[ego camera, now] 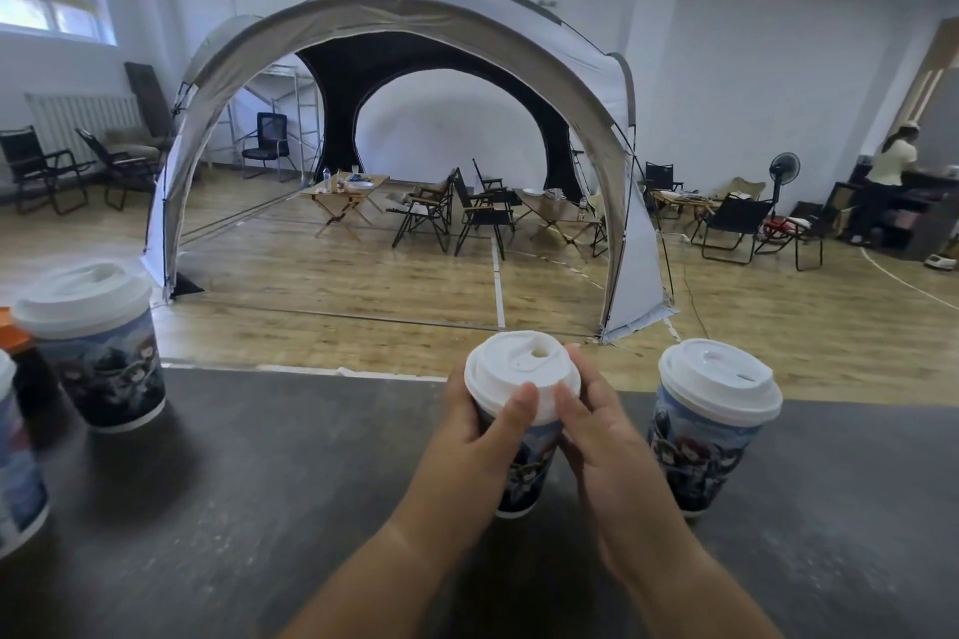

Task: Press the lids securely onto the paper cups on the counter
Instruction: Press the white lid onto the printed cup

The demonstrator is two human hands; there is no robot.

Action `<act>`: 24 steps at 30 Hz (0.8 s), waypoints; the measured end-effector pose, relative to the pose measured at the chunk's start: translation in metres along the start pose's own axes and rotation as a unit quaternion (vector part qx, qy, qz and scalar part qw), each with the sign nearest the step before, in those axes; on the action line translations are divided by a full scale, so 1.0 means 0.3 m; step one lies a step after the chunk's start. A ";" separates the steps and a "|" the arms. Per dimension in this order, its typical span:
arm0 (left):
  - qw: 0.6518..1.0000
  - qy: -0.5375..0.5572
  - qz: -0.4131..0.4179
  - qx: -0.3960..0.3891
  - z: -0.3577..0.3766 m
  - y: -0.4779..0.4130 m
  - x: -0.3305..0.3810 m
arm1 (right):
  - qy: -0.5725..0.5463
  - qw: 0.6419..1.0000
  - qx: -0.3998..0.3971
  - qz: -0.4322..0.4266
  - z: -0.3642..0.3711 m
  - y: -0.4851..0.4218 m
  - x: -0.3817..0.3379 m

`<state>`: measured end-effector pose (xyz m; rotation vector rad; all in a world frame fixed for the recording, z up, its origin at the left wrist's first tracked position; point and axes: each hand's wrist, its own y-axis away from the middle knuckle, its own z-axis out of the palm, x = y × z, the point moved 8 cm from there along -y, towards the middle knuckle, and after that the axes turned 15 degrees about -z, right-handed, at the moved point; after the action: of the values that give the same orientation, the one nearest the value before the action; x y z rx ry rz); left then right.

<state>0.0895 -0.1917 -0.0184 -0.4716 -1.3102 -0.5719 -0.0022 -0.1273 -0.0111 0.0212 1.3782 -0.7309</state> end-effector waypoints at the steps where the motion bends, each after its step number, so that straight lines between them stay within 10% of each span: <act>1: 1.000 -0.005 0.006 0.008 0.000 0.000 -0.001 | 0.008 1.000 0.000 -0.002 0.006 -0.003 0.001; 24: 0.985 -0.081 -0.019 0.152 -0.133 -0.005 0.073 | 0.017 0.987 -0.144 0.071 -0.014 -0.079 0.044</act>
<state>0.1223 -0.2203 -0.0049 -0.2435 -1.5350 -0.3611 -0.0170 -0.1502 -0.0143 -0.0960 1.4884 -0.4087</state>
